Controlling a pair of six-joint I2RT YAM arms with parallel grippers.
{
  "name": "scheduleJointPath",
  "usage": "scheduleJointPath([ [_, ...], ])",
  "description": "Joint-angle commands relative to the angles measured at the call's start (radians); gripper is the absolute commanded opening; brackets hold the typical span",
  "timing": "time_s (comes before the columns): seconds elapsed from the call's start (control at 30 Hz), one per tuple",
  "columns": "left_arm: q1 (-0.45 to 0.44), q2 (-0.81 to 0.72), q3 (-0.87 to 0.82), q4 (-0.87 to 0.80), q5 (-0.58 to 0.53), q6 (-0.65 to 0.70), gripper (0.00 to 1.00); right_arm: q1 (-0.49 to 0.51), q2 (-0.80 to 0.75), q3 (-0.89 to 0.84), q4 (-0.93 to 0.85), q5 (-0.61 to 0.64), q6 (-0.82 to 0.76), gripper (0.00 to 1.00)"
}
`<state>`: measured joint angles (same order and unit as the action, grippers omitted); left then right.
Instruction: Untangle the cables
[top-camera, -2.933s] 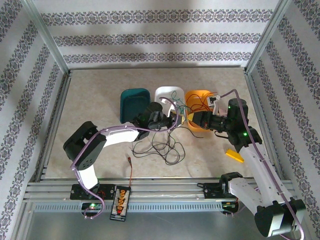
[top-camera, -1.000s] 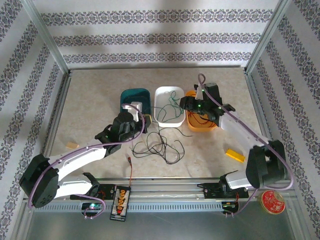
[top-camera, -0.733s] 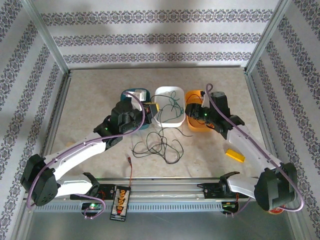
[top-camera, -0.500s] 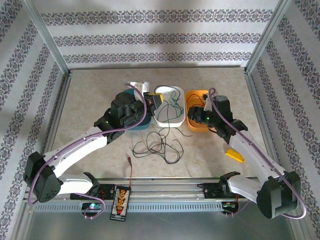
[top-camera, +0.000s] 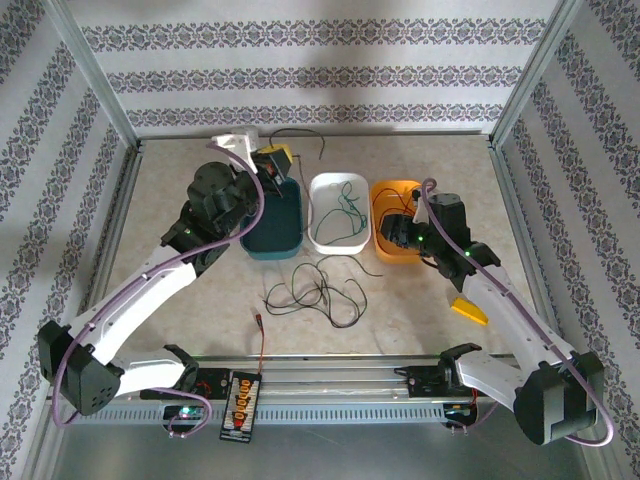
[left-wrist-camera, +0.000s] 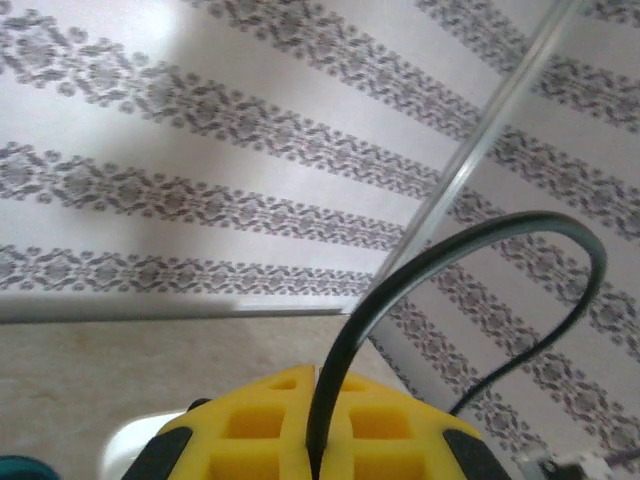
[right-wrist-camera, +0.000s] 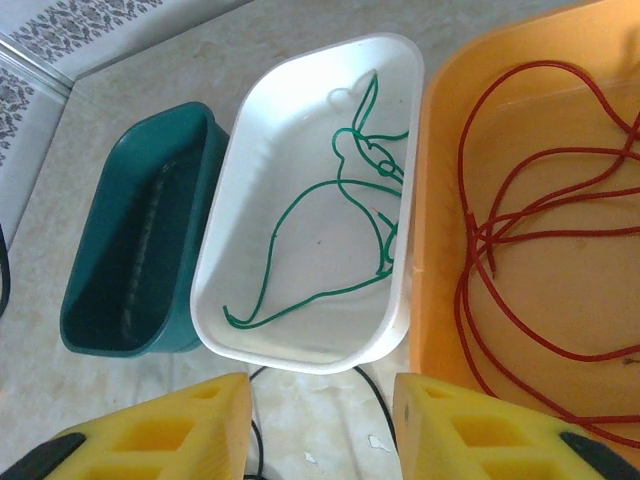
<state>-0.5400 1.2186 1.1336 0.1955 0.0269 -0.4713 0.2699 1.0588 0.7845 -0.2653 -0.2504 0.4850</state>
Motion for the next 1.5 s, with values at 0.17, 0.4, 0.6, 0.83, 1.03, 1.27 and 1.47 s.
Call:
scheduleJointPath([
  [0.17, 0.018, 0.027, -0.013, -0.073, 0.024, -0.033, 0.00, -0.019, -0.032, -0.034, -0.003, 0.020, -0.025, 0.42],
  [0.4, 0.056, 0.031, -0.011, -0.151, -0.140, -0.040, 0.00, -0.021, -0.038, -0.048, -0.006, 0.013, -0.026, 0.41],
  [0.6, 0.107, 0.056, -0.038, -0.142, -0.166, -0.056, 0.00, -0.024, -0.044, -0.054, -0.008, 0.011, -0.027, 0.41],
  [0.83, 0.163, 0.178, -0.061, -0.135, -0.118, -0.053, 0.00, -0.023, -0.036, -0.047, -0.012, -0.004, -0.032, 0.41],
  [1.03, 0.168, 0.260, -0.134, -0.085, -0.153, -0.064, 0.00, -0.024, -0.037, -0.053, -0.018, -0.013, -0.035, 0.41],
  [1.27, 0.168, 0.327, -0.160, -0.133, -0.181, -0.108, 0.03, -0.023, -0.029, -0.047, -0.026, -0.027, -0.041, 0.41],
  [1.47, 0.168, 0.323, -0.150, -0.184, -0.184, -0.122, 0.37, 0.005, -0.013, -0.051, -0.026, -0.032, -0.036, 0.41],
])
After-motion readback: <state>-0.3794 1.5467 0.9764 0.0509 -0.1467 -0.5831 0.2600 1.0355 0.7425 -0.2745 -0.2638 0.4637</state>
